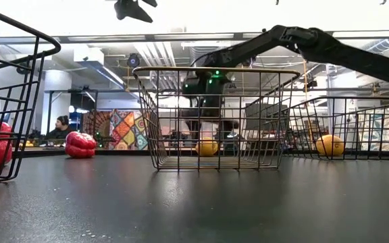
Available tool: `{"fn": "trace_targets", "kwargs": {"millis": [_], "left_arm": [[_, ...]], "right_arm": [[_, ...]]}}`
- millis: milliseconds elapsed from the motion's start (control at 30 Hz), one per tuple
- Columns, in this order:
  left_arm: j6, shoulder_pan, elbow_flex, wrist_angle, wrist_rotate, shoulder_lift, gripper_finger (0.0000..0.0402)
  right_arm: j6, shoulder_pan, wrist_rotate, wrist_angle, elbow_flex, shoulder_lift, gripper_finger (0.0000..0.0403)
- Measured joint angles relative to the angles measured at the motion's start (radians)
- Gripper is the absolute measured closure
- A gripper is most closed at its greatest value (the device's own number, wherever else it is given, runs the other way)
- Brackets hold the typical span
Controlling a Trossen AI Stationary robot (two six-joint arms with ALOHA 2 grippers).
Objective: Sort produce into baskets
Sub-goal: Put the top lemon into the top black wire basket
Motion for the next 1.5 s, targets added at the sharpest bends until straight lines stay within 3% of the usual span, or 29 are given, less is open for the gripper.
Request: {"fn": "trace_targets", "kwargs": {"millis": [233, 567, 667, 1000, 1167, 1333, 1500], "left_arm": [[-0.022, 0.0, -0.142, 0.116, 0.002, -0.112, 0.0118], [-0.057, 0.0, -0.168, 0.101, 0.037, -0.127, 0.0118], [-0.018, -0.001, -0.18, 0.1, 0.055, -0.131, 0.0118], [0.131, 0.0, -0.189, 0.109, 0.055, -0.157, 0.0118], [0.146, 0.0, -0.189, 0.163, 0.055, -0.144, 0.0118], [0.148, -0.001, -0.189, 0.294, 0.133, -0.123, 0.0118], [0.09, 0.0, -0.189, 0.397, 0.164, -0.092, 0.0118]], "right_arm": [[-0.049, 0.0, 0.066, 0.039, 0.0, 0.013, 0.0039], [-0.045, 0.0, 0.045, 0.032, -0.002, 0.014, 0.0153], [-0.013, 0.0, 0.037, -0.007, 0.002, 0.0, 0.0168], [0.077, 0.0, 0.069, -0.158, 0.004, -0.252, 0.0167], [0.1, 0.008, 0.261, -0.393, -0.003, -0.408, 0.0168], [0.158, 0.018, 0.36, -0.376, -0.208, -0.595, 0.0168], [0.261, 0.017, 0.412, -0.332, -0.575, -0.799, 0.0168]]}}
